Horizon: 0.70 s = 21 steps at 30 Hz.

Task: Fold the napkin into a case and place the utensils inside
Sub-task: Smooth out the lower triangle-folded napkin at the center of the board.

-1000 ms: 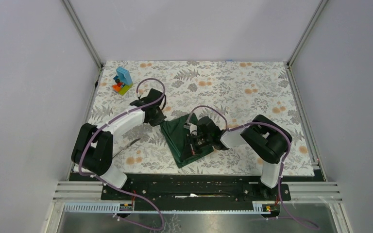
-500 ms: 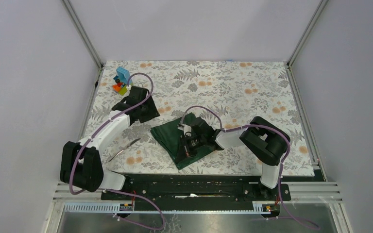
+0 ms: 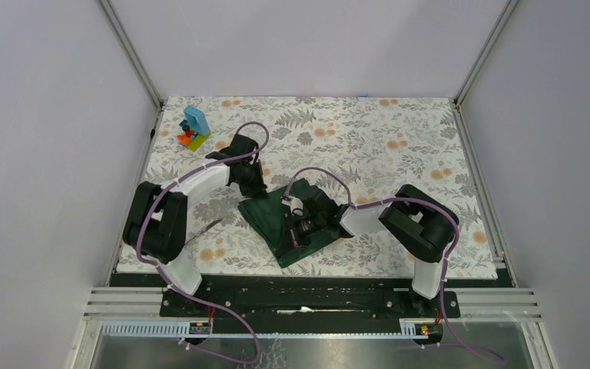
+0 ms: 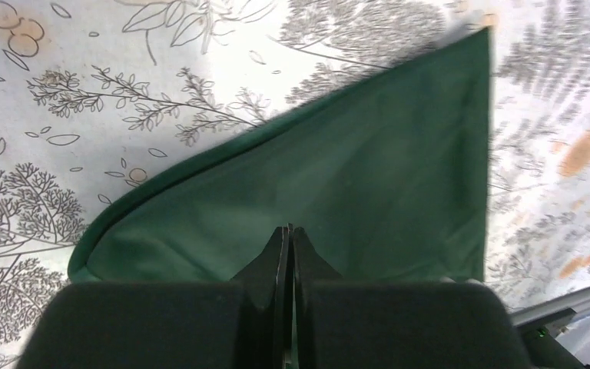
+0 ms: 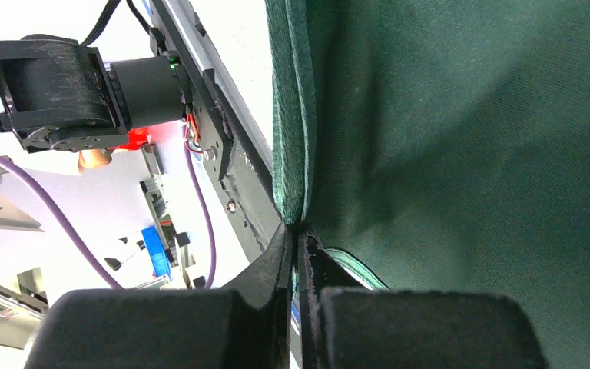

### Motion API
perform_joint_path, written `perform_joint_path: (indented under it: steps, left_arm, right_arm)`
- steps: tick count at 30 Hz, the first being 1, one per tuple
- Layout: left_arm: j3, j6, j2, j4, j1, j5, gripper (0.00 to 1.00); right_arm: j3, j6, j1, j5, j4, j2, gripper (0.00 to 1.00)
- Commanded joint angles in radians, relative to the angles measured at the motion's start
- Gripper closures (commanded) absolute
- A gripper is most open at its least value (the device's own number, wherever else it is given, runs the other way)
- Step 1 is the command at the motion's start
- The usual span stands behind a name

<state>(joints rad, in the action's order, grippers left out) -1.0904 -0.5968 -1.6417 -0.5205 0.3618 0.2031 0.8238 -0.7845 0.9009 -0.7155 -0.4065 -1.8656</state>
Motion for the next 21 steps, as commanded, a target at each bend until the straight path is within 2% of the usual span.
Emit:
perform_joint_path:
  steps: [1, 5, 9, 12, 21]
  left_arm:
    - [0.006, -0.012, -0.057, 0.059, -0.007, -0.021, 1.00]
    - [0.011, -0.021, -0.107, 0.087, -0.006, -0.059, 1.00]
    - [0.023, -0.024, -0.148, 0.106, -0.006, -0.163, 1.00]
    - [0.012, -0.011, -0.177, 0.090, -0.006, -0.176, 1.00]
    - [-0.022, -0.014, -0.050, 0.036, 0.011, -0.145, 1.00]
  right_arm:
    - [0.028, -0.004, 0.009, 0.019, 0.000, 0.019, 1.00]
    - [0.022, -0.004, 0.008, 0.019, -0.001, 0.023, 1.00]
    - [0.019, -0.005, 0.009, 0.015, -0.008, 0.027, 1.00]
    - [0.017, -0.005, 0.009, 0.011, -0.008, 0.030, 1.00]
    - [0.012, -0.010, 0.009, 0.007, -0.020, 0.021, 1.00]
